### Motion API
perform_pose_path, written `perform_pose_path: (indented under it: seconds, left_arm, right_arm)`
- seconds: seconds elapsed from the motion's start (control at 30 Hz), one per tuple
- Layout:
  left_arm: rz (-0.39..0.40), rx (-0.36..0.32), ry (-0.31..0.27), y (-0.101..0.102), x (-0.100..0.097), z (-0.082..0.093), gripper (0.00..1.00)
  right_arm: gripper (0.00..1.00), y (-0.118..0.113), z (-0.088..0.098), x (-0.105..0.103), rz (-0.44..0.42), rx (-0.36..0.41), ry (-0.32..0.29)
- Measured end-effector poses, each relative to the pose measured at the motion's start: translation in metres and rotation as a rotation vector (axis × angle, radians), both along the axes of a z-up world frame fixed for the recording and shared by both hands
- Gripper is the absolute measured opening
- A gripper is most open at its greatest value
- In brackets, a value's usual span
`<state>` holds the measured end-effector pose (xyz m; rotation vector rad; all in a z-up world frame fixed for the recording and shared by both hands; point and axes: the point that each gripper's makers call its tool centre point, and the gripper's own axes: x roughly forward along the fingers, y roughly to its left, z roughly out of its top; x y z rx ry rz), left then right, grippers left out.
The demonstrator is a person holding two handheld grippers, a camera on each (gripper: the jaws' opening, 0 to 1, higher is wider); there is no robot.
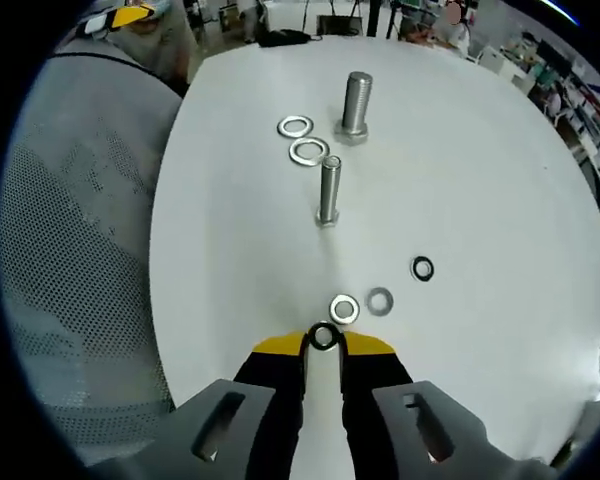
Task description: Place the washer onto the threaded stud by aligning its center hole with the stud, sliding it down to the base, and recovering from edge contact or off-axis alignment until the washer reaches the visible bottom stop.
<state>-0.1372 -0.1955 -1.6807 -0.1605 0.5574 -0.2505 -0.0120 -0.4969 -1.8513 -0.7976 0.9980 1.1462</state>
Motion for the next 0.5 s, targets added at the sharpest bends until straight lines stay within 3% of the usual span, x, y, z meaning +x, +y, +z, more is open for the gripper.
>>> perform_pose_path:
  seconds: [0.23, 0.5]
  left_arm:
    - [0.004, -0.004, -0.001, 0.0, 0.0, 0.0, 0.02]
    - [0.001, -0.001, 0.0, 0.0, 0.0, 0.0, 0.02]
  right_arm:
    - [0.14, -0.001, -0.001, 0.002, 0.011, -0.005, -0.012]
    - [0.14, 0.008, 0.013, 0.003, -0.005, 0.034, -0.006]
